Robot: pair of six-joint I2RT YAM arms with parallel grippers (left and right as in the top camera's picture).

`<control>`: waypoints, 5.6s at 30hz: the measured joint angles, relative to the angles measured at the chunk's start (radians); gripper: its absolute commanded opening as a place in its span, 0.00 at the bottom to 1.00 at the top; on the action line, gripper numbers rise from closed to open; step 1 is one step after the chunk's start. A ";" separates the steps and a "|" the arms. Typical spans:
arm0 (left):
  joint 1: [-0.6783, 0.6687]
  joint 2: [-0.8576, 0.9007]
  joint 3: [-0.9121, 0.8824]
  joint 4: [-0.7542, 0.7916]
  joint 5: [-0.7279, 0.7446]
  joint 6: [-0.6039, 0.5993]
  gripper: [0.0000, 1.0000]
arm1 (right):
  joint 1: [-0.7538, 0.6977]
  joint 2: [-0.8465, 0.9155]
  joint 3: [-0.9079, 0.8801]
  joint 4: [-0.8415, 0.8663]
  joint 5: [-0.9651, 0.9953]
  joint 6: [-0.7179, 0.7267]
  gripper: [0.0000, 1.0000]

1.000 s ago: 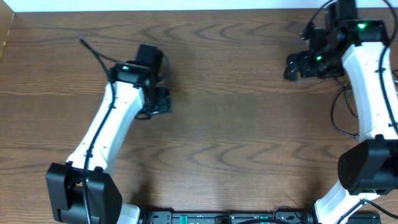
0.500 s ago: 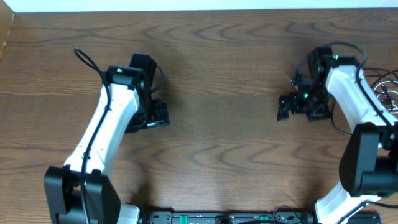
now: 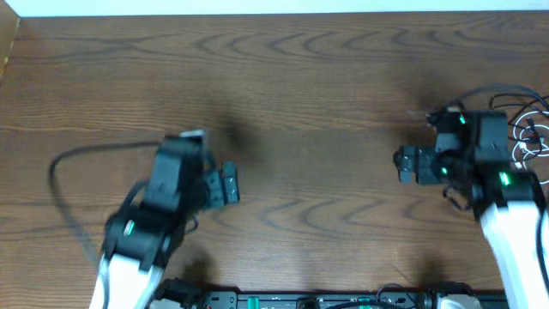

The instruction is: Untangle cables

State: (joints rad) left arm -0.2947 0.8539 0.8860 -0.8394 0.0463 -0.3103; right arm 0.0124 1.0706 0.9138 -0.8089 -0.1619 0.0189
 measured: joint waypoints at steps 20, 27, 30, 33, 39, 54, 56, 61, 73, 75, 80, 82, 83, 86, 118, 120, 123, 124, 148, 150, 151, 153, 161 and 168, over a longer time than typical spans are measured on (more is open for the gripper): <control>-0.001 -0.254 -0.063 0.006 -0.053 0.000 0.98 | 0.000 -0.273 -0.048 -0.024 0.027 0.000 0.99; -0.001 -0.254 -0.063 0.006 -0.052 0.000 0.98 | 0.063 -0.273 -0.048 -0.025 0.036 0.000 0.99; -0.001 -0.254 -0.063 0.006 -0.053 0.000 0.98 | 0.102 -0.273 -0.049 -0.043 0.045 0.000 0.99; -0.001 -0.254 -0.063 0.006 -0.053 0.000 0.98 | 0.105 -0.273 -0.052 -0.066 0.097 0.000 0.99; -0.001 -0.254 -0.063 0.006 -0.053 0.000 0.98 | 0.105 -0.274 -0.053 -0.005 0.135 -0.001 0.99; -0.001 -0.254 -0.063 0.006 -0.053 0.000 0.98 | 0.024 -0.567 -0.222 0.449 0.145 -0.071 0.99; -0.001 -0.254 -0.063 0.006 -0.053 0.000 0.98 | 0.023 -0.621 -0.303 0.572 0.145 -0.074 0.99; -0.001 -0.254 -0.063 0.006 -0.053 0.000 0.98 | 0.023 -0.745 -0.532 0.879 0.144 -0.076 0.99; -0.001 -0.253 -0.064 0.006 -0.053 0.000 0.98 | 0.023 -0.959 -0.898 1.289 0.157 -0.076 0.99; -0.001 -0.254 -0.064 0.007 -0.053 0.000 0.98 | 0.023 -0.990 -0.907 1.259 0.169 -0.076 0.99; -0.001 -0.254 -0.064 0.006 -0.053 0.000 0.98 | 0.023 -1.057 -0.907 1.139 0.212 -0.078 0.99; -0.001 -0.254 -0.064 0.007 -0.053 0.000 0.98 | 0.023 -1.059 -0.907 1.048 0.219 -0.079 0.99; -0.001 -0.254 -0.064 0.006 -0.053 0.000 0.98 | 0.023 -1.060 -0.907 0.986 0.221 -0.079 0.99; -0.001 -0.254 -0.064 0.006 -0.053 0.000 0.98 | 0.023 -1.062 -0.903 0.809 0.223 -0.076 0.99; -0.001 -0.253 -0.064 0.006 -0.053 0.000 0.98 | 0.023 -1.059 -0.908 0.743 0.221 -0.075 0.99; -0.001 -0.253 -0.064 0.006 -0.053 0.000 0.98 | 0.023 -1.059 -0.908 0.743 0.221 -0.075 0.99; -0.001 -0.253 -0.064 0.006 -0.053 0.000 0.98 | 0.023 -1.059 -0.908 0.743 0.221 -0.075 0.99; -0.001 -0.253 -0.064 0.006 -0.053 0.000 0.98 | 0.024 -1.059 -0.908 0.743 0.221 -0.075 0.99; 0.121 -0.488 -0.275 0.157 -0.083 0.027 0.98 | 0.023 -1.059 -0.908 0.743 0.221 -0.075 0.99; 0.144 -0.547 -0.342 0.211 -0.083 0.027 0.98 | 0.023 -1.059 -0.908 0.742 0.221 -0.075 0.99; 0.156 -0.580 -0.381 0.248 -0.083 0.027 0.98 | 0.023 -1.059 -0.908 0.743 0.222 -0.075 0.99; 0.169 -0.626 -0.437 0.307 -0.083 0.028 0.98 | 0.023 -1.059 -0.908 0.743 0.221 -0.075 0.99; 0.208 -0.801 -0.678 0.647 -0.082 0.065 0.98 | 0.023 -1.059 -0.908 0.742 0.221 -0.075 0.99; 0.209 -0.843 -0.835 0.979 -0.079 0.153 0.98 | 0.023 -1.059 -0.908 0.742 0.221 -0.075 0.99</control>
State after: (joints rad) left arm -0.0860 0.0105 0.0509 0.1394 -0.0326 -0.1577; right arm 0.0357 0.0120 0.0063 -0.0666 0.0593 -0.0559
